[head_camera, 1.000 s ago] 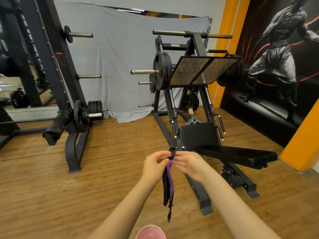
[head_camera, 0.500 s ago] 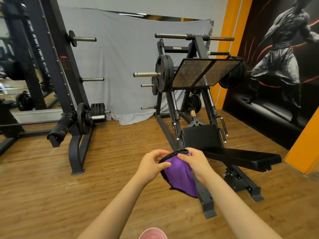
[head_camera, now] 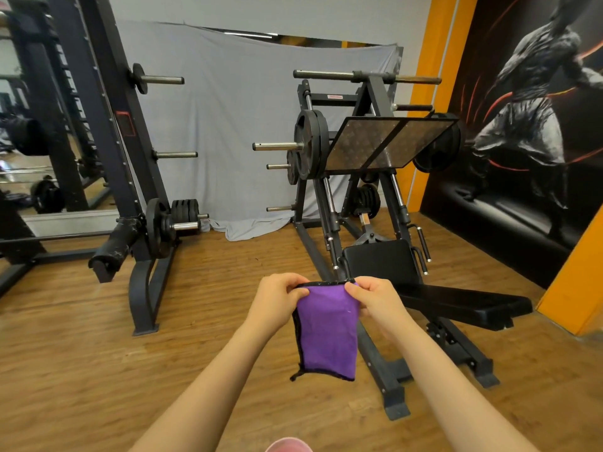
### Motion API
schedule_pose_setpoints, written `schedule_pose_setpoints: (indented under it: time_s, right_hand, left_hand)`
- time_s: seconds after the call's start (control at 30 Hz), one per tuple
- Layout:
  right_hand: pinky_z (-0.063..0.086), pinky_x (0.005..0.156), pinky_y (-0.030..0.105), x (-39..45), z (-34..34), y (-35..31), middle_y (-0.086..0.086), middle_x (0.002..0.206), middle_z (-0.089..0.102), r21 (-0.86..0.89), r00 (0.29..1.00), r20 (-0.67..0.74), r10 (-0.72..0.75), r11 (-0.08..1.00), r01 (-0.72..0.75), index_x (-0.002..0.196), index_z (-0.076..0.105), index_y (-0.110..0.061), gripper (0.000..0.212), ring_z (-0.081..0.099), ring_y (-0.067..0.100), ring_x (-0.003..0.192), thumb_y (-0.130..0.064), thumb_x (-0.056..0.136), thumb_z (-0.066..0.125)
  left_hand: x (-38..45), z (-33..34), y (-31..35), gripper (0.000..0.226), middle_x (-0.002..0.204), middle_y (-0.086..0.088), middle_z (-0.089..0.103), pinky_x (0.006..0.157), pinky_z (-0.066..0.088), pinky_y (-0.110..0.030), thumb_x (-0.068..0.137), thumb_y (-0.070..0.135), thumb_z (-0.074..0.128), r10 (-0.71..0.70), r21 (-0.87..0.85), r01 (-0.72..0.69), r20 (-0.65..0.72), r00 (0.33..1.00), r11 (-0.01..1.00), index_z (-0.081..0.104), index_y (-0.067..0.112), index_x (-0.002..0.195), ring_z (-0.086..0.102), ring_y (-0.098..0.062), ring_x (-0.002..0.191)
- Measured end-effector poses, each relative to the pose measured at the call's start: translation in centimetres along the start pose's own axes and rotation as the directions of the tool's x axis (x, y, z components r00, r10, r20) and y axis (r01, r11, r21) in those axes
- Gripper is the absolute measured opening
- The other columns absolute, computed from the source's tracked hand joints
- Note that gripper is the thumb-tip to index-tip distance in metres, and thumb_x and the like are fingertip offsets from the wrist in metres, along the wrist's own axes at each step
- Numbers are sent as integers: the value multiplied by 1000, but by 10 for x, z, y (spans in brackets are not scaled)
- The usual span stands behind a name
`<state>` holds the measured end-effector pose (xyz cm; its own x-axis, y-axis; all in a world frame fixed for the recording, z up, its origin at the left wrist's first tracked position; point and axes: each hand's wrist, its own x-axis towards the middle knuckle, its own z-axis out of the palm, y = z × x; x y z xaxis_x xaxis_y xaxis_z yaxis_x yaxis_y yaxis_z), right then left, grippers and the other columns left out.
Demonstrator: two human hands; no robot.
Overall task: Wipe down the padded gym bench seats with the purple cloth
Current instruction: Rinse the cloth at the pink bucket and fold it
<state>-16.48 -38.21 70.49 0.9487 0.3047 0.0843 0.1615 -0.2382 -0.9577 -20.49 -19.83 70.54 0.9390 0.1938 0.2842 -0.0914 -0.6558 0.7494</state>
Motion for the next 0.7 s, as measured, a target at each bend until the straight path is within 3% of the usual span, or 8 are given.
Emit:
schedule_pose_setpoints:
  time_s: [0.13, 0.23, 0.37, 0.47, 0.6, 0.7]
  right_hand:
    - [47, 54, 15, 1, -2, -3, -2, 61, 59, 41, 999, -31, -12, 999, 13, 71, 65, -13, 20, 58, 5, 58, -14, 90, 60]
    - [47, 58, 19, 3, -4, -4, 1, 63, 61, 10, 997, -79, -13, 1000, 14, 70, 66, -13, 17, 58, 10, 61, -15, 87, 64]
    - [44, 49, 10, 4, -9, -6, -1, 62, 60, -22, 989, -144, -27, 999, 24, 69, 65, -14, 17, 56, 5, 57, -15, 85, 66]
    - [44, 48, 10, 4, -9, -6, 0, 61, 59, 3, 987, -156, -22, 1000, 23, 69, 65, -13, 17, 55, 4, 54, -15, 86, 65]
    - [49, 59, 19, 1, -7, 3, 5, 71, 61, 185, 990, -129, 50, 982, -25, 81, 64, -9, 15, 59, 10, 64, -15, 92, 56]
    - [53, 81, 34, -2, -2, 25, 13, 95, 66, 479, 997, 34, 64, 875, -73, 102, 61, -4, 20, 65, 21, 87, -20, 94, 51]
  left_hand:
    - [3, -2, 3, 10, 82, 3, 66, 73, 40, -16, 81, 13, 73, -47, 26, 49, -86, 995, 998, 74, 11, 91, 59, -12, 81]
    - [5, -3, 7, 8, 85, 0, 70, 77, 47, -21, 82, 9, 72, -110, -97, 107, -26, 994, 990, 74, 14, 87, 62, -15, 82]
    - [6, -9, 10, 17, 88, 1, 72, 85, 51, -27, 87, 2, 64, -138, -216, 150, 70, 988, 965, 74, 16, 91, 65, -14, 88]
    - [7, -10, 15, 19, 93, -2, 72, 88, 52, -28, 88, -1, 62, -145, -307, 160, 71, 987, 938, 74, 11, 95, 66, -16, 93]
    - [7, -8, 23, 23, 94, -5, 68, 81, 53, -29, 90, 0, 60, -205, -522, 234, 114, 972, 820, 70, 20, 85, 63, -18, 90]
    - [8, -4, 28, 26, 87, -5, 65, 69, 48, -29, 92, 0, 56, -208, -616, 279, 186, 960, 737, 70, 21, 85, 58, -16, 79]
